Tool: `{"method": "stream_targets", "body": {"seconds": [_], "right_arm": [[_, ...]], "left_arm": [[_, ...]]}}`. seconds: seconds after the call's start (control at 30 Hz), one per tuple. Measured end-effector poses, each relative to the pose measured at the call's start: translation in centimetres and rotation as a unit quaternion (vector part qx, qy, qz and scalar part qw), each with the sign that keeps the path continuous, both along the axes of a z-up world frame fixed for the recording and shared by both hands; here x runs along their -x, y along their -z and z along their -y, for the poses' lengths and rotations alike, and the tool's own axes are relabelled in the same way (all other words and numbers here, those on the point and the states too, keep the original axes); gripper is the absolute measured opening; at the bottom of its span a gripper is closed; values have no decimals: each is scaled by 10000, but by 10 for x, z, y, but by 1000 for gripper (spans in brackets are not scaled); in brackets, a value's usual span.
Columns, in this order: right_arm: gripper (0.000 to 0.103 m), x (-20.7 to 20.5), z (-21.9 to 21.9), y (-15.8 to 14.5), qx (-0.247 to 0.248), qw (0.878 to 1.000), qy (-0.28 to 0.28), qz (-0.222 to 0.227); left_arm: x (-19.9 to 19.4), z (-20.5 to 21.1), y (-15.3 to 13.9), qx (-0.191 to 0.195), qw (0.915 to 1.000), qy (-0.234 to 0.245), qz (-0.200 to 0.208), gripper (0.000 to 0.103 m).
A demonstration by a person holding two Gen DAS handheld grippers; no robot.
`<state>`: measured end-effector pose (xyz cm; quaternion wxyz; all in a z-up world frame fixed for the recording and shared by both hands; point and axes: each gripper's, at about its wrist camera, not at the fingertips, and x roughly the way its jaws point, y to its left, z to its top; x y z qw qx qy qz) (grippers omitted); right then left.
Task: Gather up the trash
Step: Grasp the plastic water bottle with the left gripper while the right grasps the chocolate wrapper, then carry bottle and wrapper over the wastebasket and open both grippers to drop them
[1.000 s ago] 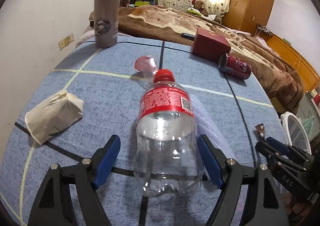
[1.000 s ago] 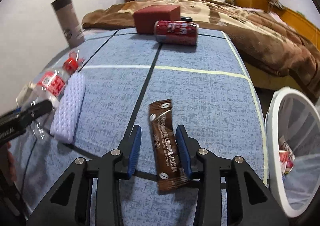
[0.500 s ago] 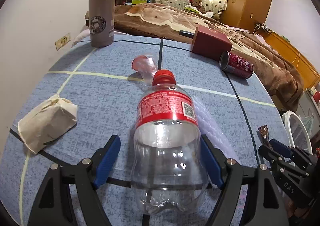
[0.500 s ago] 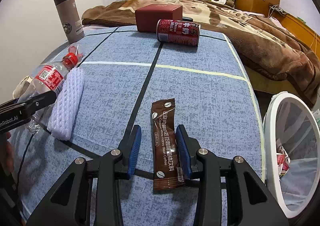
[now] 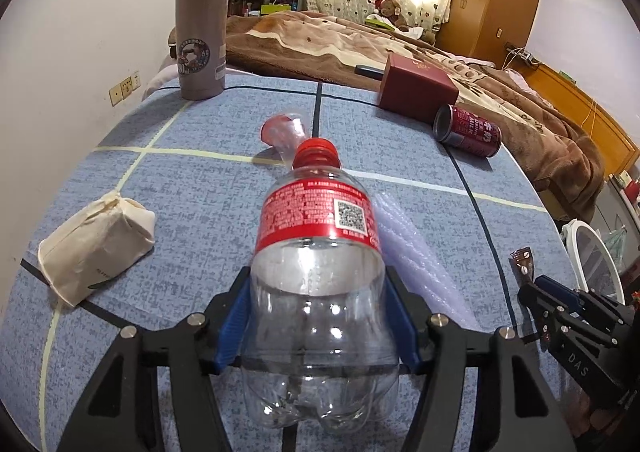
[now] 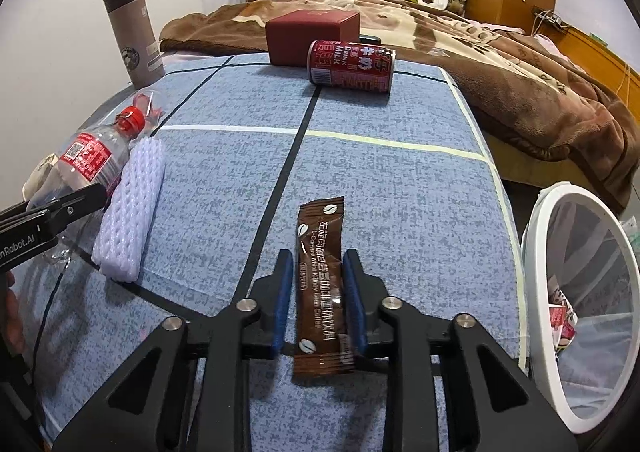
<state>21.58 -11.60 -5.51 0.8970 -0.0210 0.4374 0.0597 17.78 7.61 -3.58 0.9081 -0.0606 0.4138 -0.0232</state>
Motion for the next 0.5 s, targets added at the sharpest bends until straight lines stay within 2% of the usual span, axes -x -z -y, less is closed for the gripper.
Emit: {"method": "stream_targets", "body": {"seconds": [0.5], "right_arm": [[22,4,3,-3,-171,9998,68,119]], "left_arm": [[17,6,-12,-91,9998,35,185,64]]}}
